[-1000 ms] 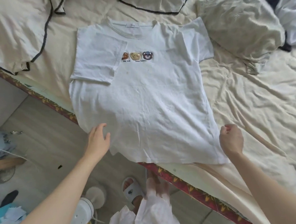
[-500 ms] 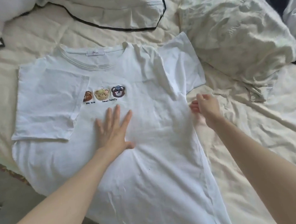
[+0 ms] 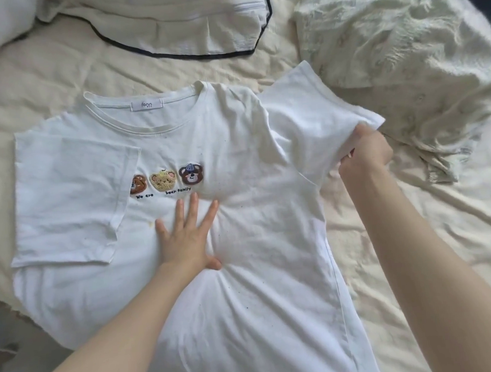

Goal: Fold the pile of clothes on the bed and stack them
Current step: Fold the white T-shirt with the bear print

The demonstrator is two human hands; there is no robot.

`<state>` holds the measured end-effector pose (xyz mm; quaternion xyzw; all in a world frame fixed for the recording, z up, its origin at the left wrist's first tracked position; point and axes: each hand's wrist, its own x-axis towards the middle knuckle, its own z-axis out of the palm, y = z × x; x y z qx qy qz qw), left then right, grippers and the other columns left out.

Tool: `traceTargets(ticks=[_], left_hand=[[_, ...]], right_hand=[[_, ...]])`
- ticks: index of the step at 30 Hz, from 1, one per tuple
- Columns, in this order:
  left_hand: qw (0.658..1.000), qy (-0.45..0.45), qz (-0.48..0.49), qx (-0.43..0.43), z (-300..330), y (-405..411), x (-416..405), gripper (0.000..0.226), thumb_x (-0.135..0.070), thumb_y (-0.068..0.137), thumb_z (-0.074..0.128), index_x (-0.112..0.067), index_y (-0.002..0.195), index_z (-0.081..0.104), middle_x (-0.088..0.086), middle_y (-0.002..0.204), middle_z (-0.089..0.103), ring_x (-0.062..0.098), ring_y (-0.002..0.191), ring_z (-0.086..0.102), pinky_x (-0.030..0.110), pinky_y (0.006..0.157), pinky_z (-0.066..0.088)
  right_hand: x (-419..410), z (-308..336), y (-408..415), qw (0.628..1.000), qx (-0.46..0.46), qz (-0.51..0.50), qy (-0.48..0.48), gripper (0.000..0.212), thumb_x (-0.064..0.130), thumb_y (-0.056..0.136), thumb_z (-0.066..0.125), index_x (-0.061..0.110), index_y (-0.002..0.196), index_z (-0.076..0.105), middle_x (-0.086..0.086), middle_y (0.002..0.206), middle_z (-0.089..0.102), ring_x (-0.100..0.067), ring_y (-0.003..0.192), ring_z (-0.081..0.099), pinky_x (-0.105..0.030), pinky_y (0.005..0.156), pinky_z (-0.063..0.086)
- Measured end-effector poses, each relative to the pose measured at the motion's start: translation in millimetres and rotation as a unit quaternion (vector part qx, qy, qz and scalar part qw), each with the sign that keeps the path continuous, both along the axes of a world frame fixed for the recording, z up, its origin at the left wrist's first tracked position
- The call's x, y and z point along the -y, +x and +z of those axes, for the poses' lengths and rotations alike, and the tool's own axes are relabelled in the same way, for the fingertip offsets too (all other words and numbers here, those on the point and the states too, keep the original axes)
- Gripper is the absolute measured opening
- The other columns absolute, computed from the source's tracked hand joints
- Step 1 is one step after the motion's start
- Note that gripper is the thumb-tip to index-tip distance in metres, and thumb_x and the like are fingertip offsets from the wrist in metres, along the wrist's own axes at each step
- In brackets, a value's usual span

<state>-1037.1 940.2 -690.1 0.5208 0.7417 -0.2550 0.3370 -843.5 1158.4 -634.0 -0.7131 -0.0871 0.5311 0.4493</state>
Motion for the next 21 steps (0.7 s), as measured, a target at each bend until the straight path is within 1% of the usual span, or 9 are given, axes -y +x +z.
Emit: traceTargets(ticks=[5,10,13,15,17,18,19,20,21], left_hand=[[1.000,-0.007,-0.001,0.016,0.9,-5.3,-1.3,0.131,-0.065,0.065,0.071,-0.041,0.126,-0.042,-0.004,0.132,-0.051,0.027,0.140,-0.030,0.063,0.109,0.008],[0.999,-0.018,0.004,0.049,3.6,-12.2,-4.8,0.126,-0.059,0.068,0.072,-0.044,0.130,-0.037,-0.006,0.138,-0.048,0.025,0.141,-0.028,0.063,0.110,0.008],[0.995,-0.016,0.026,0.098,9.6,-17.8,-10.1,0.106,-0.051,0.079,0.067,-0.045,0.143,-0.017,-0.005,0.151,-0.034,0.023,0.143,-0.022,0.063,0.109,0.008],[0.988,0.016,0.059,0.140,14.7,-26.4,-13.0,0.081,-0.040,0.090,0.058,-0.040,0.149,0.002,-0.003,0.157,-0.019,0.021,0.146,-0.013,0.059,0.111,0.010],[0.959,0.100,0.157,0.215,19.5,-37.0,-12.6,0.053,-0.024,0.097,0.050,-0.027,0.147,0.030,0.001,0.159,0.008,0.019,0.146,0.007,0.041,0.115,0.018],[0.927,0.156,0.232,0.248,22.1,-41.4,-10.9,0.041,-0.015,0.098,0.048,-0.020,0.138,0.046,0.004,0.154,0.028,0.019,0.142,0.024,0.029,0.111,0.025],[0.888,0.208,0.313,0.265,25.9,-45.5,-8.7,0.034,-0.005,0.097,0.045,-0.015,0.127,0.056,0.008,0.143,0.046,0.021,0.133,0.042,0.020,0.102,0.033],[0.846,0.251,0.391,0.263,30.2,-50.8,-6.8,0.035,0.005,0.095,0.041,-0.012,0.119,0.061,0.014,0.132,0.056,0.023,0.119,0.053,0.017,0.093,0.041],[0.804,0.280,0.459,0.254,33.9,-57.4,-5.5,0.039,0.011,0.092,0.038,-0.012,0.113,0.061,0.019,0.124,0.060,0.024,0.106,0.058,0.020,0.087,0.047]], right_hand=[[4.3,10.7,-4.9,0.991,0.075,0.025,0.104,0.013,0.009,0.090,0.057,0.016,0.078,0.055,-0.001,0.079,0.056,-0.014,0.074,0.053,-0.027,0.067,0.045],[0.0,9.3,15.1,0.995,0.089,0.024,0.036,0.011,0.007,0.090,0.052,0.007,0.098,0.060,0.003,0.074,0.049,-0.016,0.076,0.048,-0.025,0.066,0.042],[15.7,23.1,-1.1,0.965,0.158,0.066,0.198,0.017,0.003,0.089,0.053,0.017,0.080,0.054,0.006,0.072,0.050,0.002,0.065,0.048,-0.013,0.065,0.040],[49.7,30.1,-21.9,0.891,0.228,0.222,0.325,0.019,0.002,0.090,0.053,0.018,0.079,0.054,0.013,0.071,0.048,0.009,0.063,0.047,-0.007,0.065,0.035],[95.0,22.1,-31.1,0.771,0.281,0.407,0.401,0.010,-0.001,0.087,0.056,0.006,0.087,0.062,0.012,0.076,0.059,0.007,0.072,0.055,-0.004,0.075,0.039],[115.0,12.4,-30.7,0.701,0.297,0.493,0.422,0.012,-0.006,0.084,0.057,0.001,0.090,0.065,0.002,0.080,0.066,-0.002,0.079,0.062,-0.012,0.086,0.044],[133.3,3.2,-29.2,0.631,0.304,0.575,0.423,0.015,-0.010,0.081,0.058,-0.003,0.091,0.067,-0.009,0.085,0.070,-0.020,0.085,0.066,-0.028,0.095,0.048],[149.2,-5.4,-26.1,0.575,0.310,0.641,0.404,0.018,-0.013,0.077,0.058,-0.004,0.089,0.067,-0.015,0.087,0.070,-0.033,0.089,0.066,-0.043,0.095,0.049],[161.3,-13.1,-21.3,0.542,0.318,0.676,0.385,0.019,-0.014,0.075,0.060,-0.003,0.086,0.069,-0.017,0.089,0.070,-0.037,0.091,0.066,-0.050,0.092,0.049]])
